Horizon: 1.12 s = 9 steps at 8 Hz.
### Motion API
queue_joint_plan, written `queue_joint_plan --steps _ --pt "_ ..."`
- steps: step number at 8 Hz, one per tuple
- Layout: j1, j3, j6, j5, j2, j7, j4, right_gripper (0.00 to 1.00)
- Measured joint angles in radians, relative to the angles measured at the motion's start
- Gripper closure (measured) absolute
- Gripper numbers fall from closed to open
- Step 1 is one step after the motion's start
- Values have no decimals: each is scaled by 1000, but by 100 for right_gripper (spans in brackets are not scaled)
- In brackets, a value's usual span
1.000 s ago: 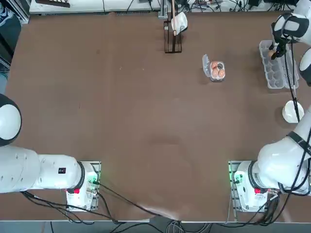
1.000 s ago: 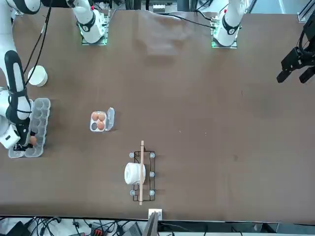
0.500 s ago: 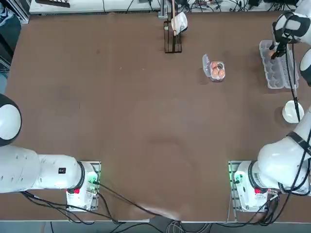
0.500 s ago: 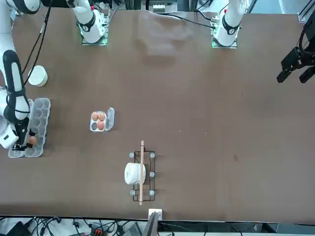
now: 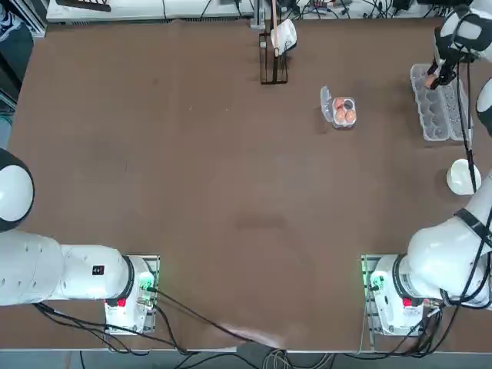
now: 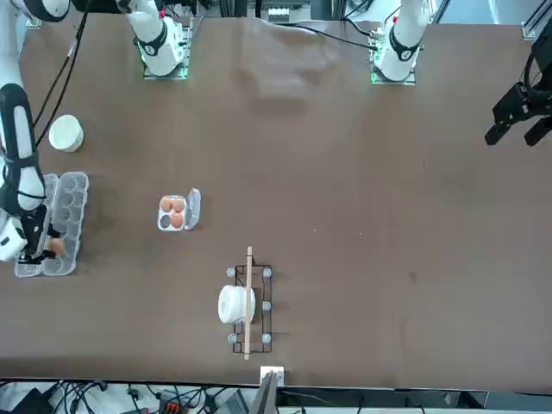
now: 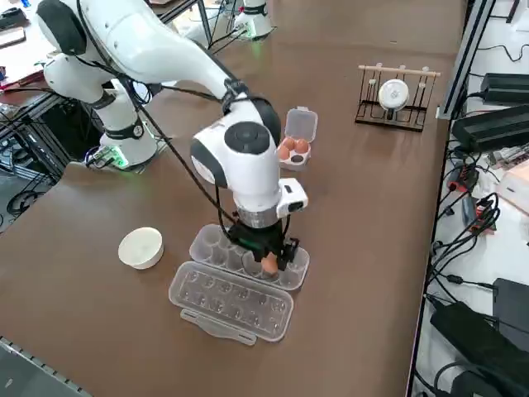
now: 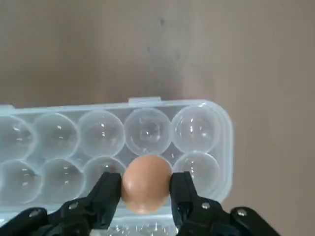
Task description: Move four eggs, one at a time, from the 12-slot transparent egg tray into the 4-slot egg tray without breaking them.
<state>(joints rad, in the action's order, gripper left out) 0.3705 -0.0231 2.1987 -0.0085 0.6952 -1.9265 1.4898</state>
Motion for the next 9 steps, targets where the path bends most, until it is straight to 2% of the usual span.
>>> queue_joint_plan --steps 2,4,9 --pt "-22 8 -105 7 -79 67 -1 41" --pt "-71 10 -181 7 -140 216 29 43" --pt "-251 14 -186 7 -277 744 222 43"
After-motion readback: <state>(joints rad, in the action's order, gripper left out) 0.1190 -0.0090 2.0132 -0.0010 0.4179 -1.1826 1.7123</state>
